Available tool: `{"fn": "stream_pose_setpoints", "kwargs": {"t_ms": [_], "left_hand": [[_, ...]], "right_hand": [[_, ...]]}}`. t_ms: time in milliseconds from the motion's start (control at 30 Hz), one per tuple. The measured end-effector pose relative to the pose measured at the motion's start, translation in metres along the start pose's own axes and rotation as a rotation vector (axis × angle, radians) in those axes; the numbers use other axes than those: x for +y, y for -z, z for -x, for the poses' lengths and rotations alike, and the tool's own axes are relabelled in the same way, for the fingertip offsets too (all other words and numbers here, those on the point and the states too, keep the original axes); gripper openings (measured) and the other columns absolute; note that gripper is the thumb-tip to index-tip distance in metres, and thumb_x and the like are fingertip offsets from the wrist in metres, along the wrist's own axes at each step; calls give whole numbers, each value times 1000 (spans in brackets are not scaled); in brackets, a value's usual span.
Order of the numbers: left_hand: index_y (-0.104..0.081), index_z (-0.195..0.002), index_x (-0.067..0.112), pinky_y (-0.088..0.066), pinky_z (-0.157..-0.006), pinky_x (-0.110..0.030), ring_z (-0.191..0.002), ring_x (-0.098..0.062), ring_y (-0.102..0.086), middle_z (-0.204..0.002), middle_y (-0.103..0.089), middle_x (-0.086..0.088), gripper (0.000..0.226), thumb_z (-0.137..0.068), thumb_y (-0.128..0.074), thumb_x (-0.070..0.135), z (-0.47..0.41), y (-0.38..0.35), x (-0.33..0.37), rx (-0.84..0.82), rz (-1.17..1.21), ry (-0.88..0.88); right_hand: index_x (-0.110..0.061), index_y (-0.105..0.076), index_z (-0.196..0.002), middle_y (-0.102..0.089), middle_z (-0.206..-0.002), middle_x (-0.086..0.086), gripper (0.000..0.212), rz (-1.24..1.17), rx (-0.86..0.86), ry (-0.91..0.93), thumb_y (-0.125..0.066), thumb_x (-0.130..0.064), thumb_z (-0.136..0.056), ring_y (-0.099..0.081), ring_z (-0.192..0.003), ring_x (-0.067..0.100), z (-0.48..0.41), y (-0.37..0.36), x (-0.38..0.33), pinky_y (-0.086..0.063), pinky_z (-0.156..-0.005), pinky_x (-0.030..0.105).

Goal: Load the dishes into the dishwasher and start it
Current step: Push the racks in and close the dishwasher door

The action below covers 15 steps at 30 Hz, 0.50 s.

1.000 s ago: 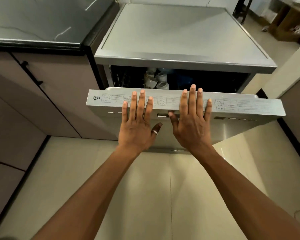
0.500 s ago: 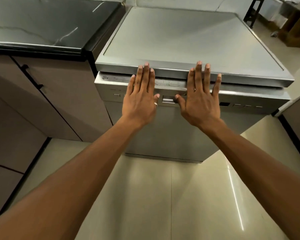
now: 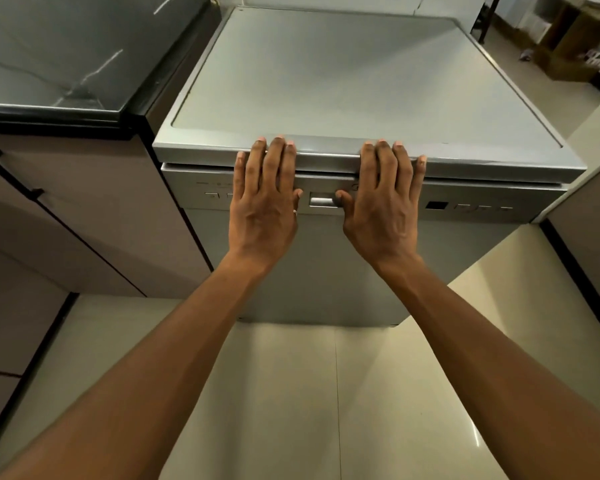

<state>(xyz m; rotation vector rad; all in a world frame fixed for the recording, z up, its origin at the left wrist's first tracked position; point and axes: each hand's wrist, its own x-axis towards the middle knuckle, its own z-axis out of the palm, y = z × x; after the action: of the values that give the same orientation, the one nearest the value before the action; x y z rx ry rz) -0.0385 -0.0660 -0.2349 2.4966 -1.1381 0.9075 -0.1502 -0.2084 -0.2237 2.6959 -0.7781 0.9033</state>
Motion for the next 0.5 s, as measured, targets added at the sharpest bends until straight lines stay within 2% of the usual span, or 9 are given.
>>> {"fn": "stream_pose_setpoints", "kwargs": {"t_ms": [167, 333, 500], "left_hand": [[-38, -149, 8, -20, -123, -50, -143, -36, -35, -151, -43, -12, 58, -95, -56, 20, -7, -3, -1, 81, 52, 20], [-39, -147, 9, -20, -123, -50, -141, -35, -36, -149, -44, -12, 57, -95, -59, 22, -8, -9, -6, 97, 47, 9], [-41, -145, 10, -25, -121, -52, -139, -35, -40, -147, -46, -11, 57, -93, -62, 21, -11, 1, -2, 57, 32, 16]], "right_hand": [[-6, -44, -143, -44, -146, 18, 63, -49, 75, -80, -65, -34, -91, -32, -144, 39, -3, -4, -9, -15, -122, 59], [-6, -45, -141, -46, -145, 18, 61, -51, 95, -80, -66, -34, -91, -33, -143, 39, -2, -5, -8, -17, -121, 59], [-7, -43, -142, -43, -146, 17, 62, -62, 44, -108, -67, -34, -92, -30, -145, 38, -3, 4, -11, -15, -122, 58]]}}
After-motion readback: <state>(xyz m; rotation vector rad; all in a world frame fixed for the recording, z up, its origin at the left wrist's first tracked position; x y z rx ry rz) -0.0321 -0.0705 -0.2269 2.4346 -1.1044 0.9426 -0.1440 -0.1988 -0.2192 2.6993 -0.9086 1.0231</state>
